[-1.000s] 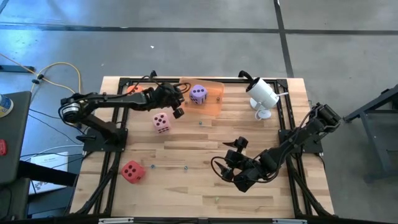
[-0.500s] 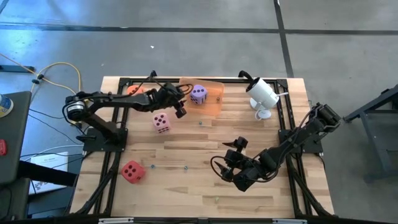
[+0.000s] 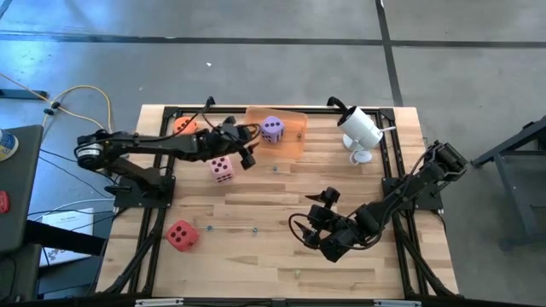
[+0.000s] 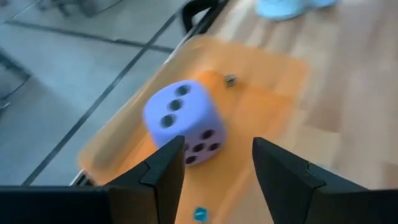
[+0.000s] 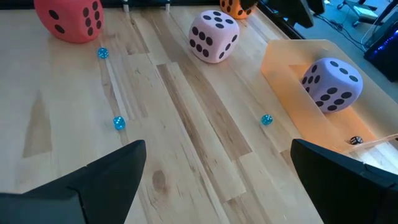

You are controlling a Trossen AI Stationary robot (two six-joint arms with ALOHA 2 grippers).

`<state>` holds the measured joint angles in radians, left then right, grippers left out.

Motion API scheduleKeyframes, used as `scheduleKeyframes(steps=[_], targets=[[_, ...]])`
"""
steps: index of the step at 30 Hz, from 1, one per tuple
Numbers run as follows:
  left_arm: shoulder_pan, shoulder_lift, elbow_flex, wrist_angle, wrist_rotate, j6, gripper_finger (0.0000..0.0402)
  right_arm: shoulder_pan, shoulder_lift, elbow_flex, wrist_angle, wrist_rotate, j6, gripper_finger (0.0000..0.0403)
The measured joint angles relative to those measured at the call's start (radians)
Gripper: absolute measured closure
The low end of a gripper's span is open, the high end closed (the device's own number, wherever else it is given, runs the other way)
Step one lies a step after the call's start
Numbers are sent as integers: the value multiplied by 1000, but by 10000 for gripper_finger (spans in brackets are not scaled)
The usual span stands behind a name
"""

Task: Pick & Place Dice
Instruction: Put the large pink dice in the orange bin

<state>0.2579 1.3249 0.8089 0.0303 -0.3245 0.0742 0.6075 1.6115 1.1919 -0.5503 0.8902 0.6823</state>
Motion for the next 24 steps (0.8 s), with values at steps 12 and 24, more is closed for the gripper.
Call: scheduleKeyframes(steps=[12, 24], targets=[[-200, -102, 0, -116, 17, 31, 221, -12, 39, -1, 8, -36, -6, 10], [-271, -101, 0, -118, -58, 6, 86, -26, 45, 0, 31, -43, -32, 10]])
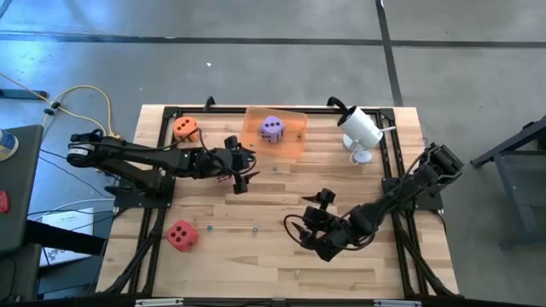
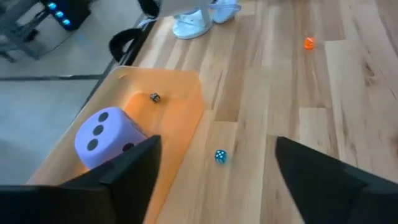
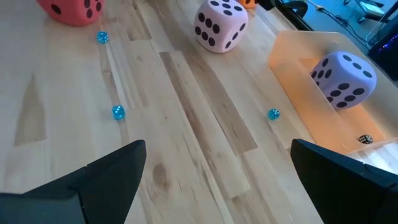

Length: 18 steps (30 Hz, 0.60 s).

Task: Pick & Place Dice
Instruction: Put the large pink dice in the orange bin

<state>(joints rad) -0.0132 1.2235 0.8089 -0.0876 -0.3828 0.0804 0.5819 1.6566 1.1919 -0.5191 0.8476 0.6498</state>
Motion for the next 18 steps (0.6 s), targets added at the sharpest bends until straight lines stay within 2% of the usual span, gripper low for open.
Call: scheduleKeyframes(steps=[7, 11, 18], targets=[[-3, 6, 0, -4, -32, -54, 9, 0, 0, 0, 3, -2, -3, 10], [-3, 19, 0, 9, -122, -97, 3, 0, 0, 0, 8, -2, -3, 10], [-3, 42, 1, 31, -139, -123, 2, 0, 0, 0, 12, -8, -19, 10]])
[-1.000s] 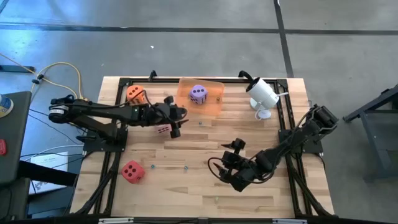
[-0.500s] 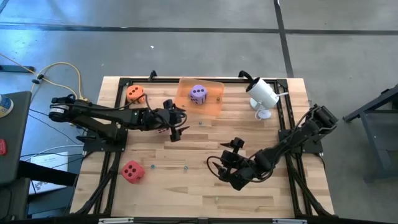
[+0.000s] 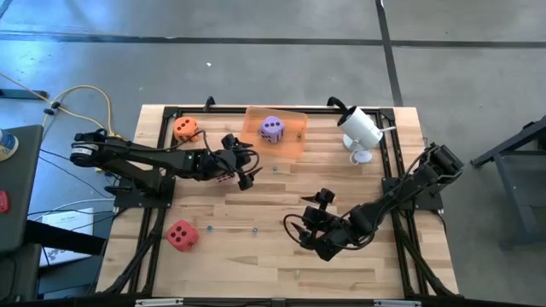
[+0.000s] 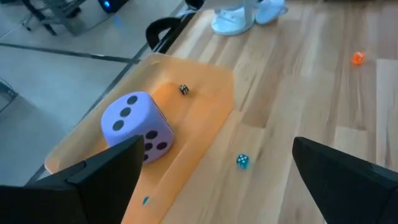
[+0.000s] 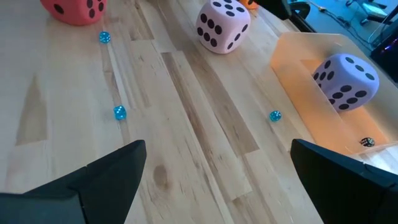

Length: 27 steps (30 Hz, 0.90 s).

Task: Pick & Place Dice
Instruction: Put the large pink dice in the orange bin

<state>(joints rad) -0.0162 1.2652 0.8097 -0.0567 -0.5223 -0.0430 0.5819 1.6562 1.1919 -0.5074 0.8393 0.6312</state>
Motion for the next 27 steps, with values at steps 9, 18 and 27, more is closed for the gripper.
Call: scheduleKeyframes(steps=[9, 18, 27], targets=[[0, -82, 22, -108, 222, -49, 2, 0, 0, 0, -1, -3, 0, 10], [90, -244, 95, -594, 347, -86, 2, 0, -1, 0, -4, -7, 0, 10], [266, -198, 95, -729, 572, 21, 2, -14, -1, 0, 11, -6, -7, 10]])
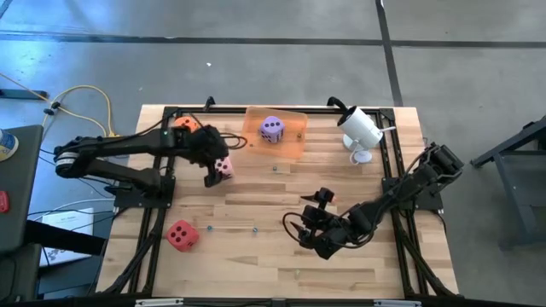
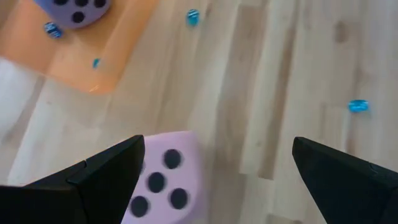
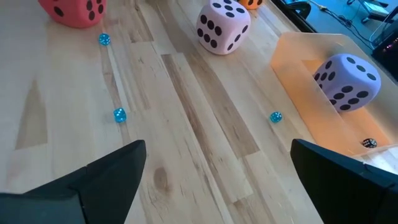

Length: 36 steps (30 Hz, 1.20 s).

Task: Pick & Place Dice
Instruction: Put the large pink dice in the orange bin

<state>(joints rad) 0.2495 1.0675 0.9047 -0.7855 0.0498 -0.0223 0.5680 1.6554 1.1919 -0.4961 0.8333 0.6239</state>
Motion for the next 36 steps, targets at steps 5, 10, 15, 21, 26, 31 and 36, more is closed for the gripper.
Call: scheduleKeyframes(steps=[5, 10, 15, 21, 26, 31, 36], targets=[[80, 88, 0, -8, -1, -3, 2, -7, 0, 0, 0, -3, -4, 10], [115, 169, 0, -43, -1, -15, 2, -5, 0, 0, -1, -23, -19, 10], [114, 204, 0, -46, 1, -35, 2, -5, 0, 0, -1, -30, -19, 10], [114, 204, 0, -72, 2, -36, 2, -5, 0, 0, -1, -30, -19, 10], [114, 204, 0, -86, 2, -38, 2, -5, 0, 0, 2, -29, -19, 10], [114, 204, 0, -86, -17, -38, 2, -5, 0, 0, 2, -29, -19, 10], [114, 204, 0, -86, -78, -35, 2, -5, 0, 0, 3, -29, -19, 10]])
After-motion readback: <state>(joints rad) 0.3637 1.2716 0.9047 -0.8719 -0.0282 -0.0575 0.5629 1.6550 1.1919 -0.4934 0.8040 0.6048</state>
